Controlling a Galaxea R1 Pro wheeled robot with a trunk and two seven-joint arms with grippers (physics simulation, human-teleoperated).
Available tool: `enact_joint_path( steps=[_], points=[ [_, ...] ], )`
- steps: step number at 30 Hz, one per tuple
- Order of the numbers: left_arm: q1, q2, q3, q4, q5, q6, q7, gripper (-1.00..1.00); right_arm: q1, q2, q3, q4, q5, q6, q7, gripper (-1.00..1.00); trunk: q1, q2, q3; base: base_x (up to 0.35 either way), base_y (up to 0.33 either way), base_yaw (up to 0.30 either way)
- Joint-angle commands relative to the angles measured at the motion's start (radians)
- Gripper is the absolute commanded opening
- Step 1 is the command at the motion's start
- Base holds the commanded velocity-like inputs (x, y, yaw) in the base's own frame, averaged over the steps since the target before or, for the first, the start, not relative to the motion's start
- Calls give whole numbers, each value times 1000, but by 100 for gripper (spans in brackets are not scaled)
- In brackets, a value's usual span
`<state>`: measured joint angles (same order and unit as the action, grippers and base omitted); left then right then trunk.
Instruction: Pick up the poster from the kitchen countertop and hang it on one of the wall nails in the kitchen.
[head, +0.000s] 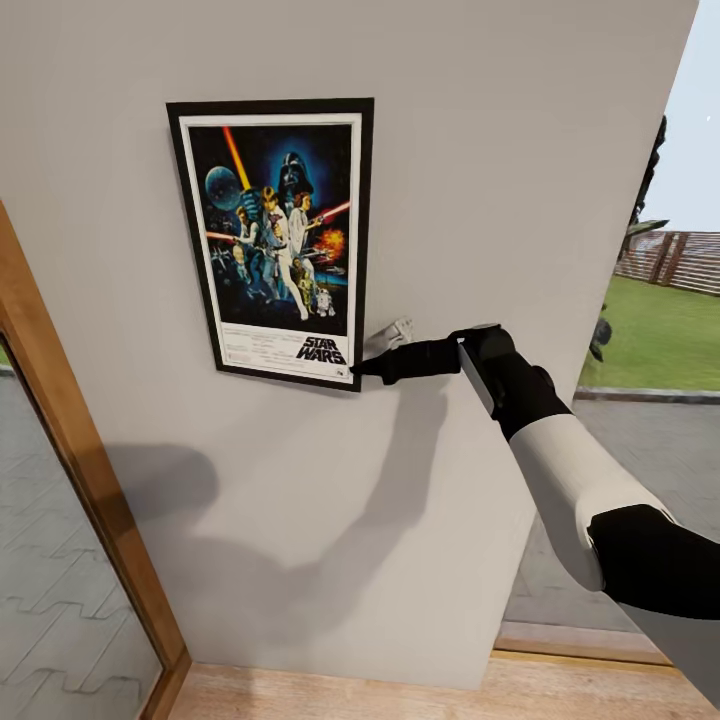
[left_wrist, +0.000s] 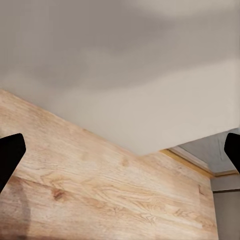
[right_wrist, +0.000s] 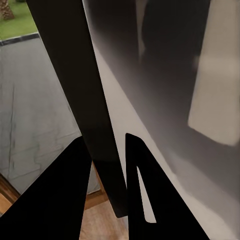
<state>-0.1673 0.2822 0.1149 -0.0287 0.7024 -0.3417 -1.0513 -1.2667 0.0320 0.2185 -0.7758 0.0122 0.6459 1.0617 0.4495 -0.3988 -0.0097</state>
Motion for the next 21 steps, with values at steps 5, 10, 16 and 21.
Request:
enact_joint_path(
  steps=[5, 10, 16, 21],
  points=[
    [0, 0, 8, 1, -7, -5, -3, 100, 0, 0, -1, 0, 0, 8, 3, -100, 0, -1, -1, 0, 0, 0],
    [0, 0, 8, 1, -7, -5, -3, 100, 0, 0, -9, 0, 0, 8, 3, -100, 0, -1, -1, 0, 0, 0],
    [0, 0, 8, 1, -7, -5, -3, 100, 0, 0, -14, 0, 0, 8, 3, -100, 0, -1, -1, 0, 0, 0],
    [2, -3, 8, 0, -8, -3, -3, 100, 5, 5, -20, -6, -5, 12, 5, -100, 0, -1, -1, 0, 0, 0]
  ],
)
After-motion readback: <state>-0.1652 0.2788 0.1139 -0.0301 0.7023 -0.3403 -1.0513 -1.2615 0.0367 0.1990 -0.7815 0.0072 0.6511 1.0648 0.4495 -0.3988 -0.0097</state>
